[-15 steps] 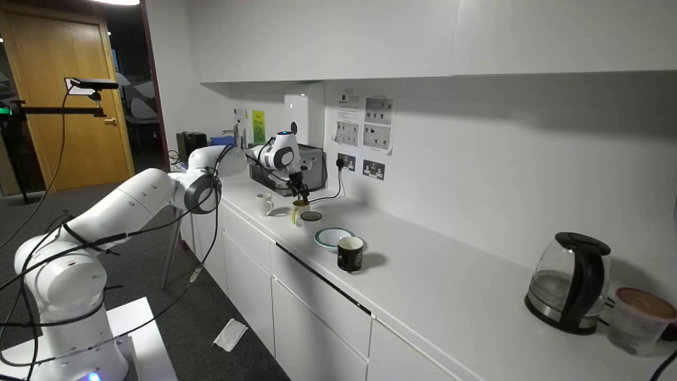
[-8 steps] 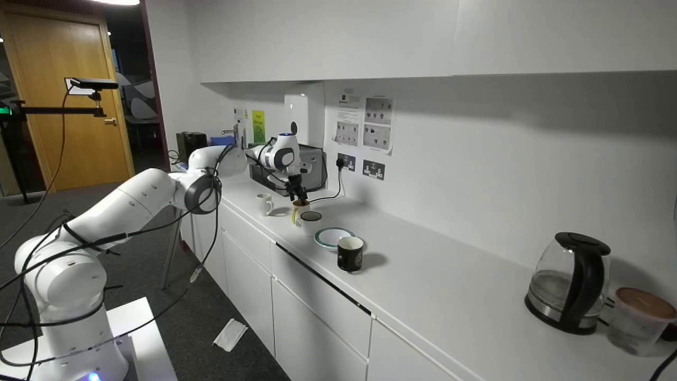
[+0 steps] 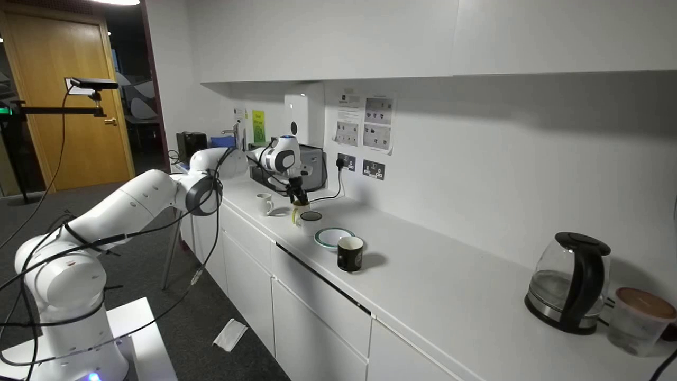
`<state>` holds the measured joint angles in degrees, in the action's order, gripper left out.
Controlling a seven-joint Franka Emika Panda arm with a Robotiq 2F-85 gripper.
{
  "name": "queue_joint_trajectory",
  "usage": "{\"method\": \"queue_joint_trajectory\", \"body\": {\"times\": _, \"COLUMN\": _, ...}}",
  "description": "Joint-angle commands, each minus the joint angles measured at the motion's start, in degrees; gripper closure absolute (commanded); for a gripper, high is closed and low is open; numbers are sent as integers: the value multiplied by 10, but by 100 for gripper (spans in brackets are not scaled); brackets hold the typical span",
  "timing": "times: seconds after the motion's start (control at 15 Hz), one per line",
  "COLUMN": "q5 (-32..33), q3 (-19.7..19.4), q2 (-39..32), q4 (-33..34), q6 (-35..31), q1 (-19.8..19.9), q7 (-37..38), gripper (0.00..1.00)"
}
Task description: Move the yellow cup
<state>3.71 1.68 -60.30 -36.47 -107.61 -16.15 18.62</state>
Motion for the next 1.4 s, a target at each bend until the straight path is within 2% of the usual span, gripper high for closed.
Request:
{"method": "queue_joint_trajectory", "body": {"times": 0.0, "q5": 13, "q3": -9, "q2": -12, "q4": 37, "q6": -23, "q1": -2, "q7": -13, "gripper": 0}}
{"method": "queue_joint_trajectory", "body": {"times": 0.33, "q5": 30, "q3": -19, "q2": -10, "q4": 58, "q6": -83, "q1": -7, "q7": -12, "gripper": 0}}
{"method": "queue_joint_trajectory", "body": {"times": 0.53, "q5": 32, "q3": -18, "q2": -7, "q4": 62, "q6": -97, "q1": -8, "q7": -15, "gripper": 0}}
{"method": "queue_joint_trajectory", "body": {"times": 0.93, "q5": 15, "q3": -4, "q2": 30, "q4": 39, "q6": -32, "q1": -9, "q7": -4, "gripper": 0}}
{"method": "queue_joint_trajectory", "body": {"times": 1.33, "q5": 13, "q3": 12, "q2": 85, "q4": 26, "q6": 15, "q1": -28, "q7": 7, "gripper": 0}}
